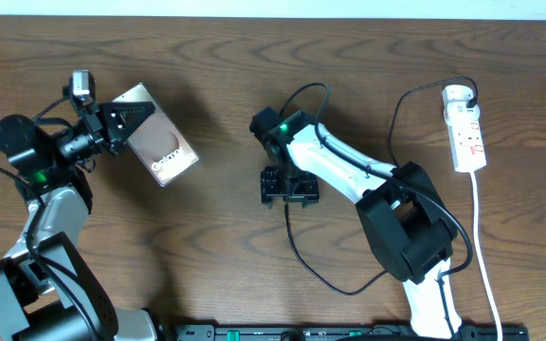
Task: Plug charger to phone and switch on socket
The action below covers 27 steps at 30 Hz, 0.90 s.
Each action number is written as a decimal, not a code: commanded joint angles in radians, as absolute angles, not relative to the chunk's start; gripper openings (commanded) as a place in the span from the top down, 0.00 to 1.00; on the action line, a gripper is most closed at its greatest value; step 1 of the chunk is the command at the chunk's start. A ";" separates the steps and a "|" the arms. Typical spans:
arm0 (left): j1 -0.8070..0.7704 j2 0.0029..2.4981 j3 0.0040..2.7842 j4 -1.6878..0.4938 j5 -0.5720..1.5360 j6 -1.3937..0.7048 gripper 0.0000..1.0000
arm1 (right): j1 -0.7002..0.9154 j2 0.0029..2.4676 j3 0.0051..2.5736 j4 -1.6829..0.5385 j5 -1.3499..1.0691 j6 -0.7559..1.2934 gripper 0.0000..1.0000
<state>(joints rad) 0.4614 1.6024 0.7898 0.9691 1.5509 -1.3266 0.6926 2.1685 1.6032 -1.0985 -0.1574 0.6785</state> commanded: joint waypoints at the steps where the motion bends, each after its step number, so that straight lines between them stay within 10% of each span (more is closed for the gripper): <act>1: 0.482 1.588 0.811 0.979 1.573 -1.313 0.93 | 0.712 2.162 1.598 -1.088 -0.109 0.730 0.30; 27: 0.483 1.588 0.811 0.978 1.573 -1.313 0.93 | 0.723 2.162 1.456 -0.992 -0.141 0.785 0.36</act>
<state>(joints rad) 0.4778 1.6024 0.7898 0.9691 1.5509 -1.3266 0.7166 2.1250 1.4960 -0.9928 -0.1196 0.7742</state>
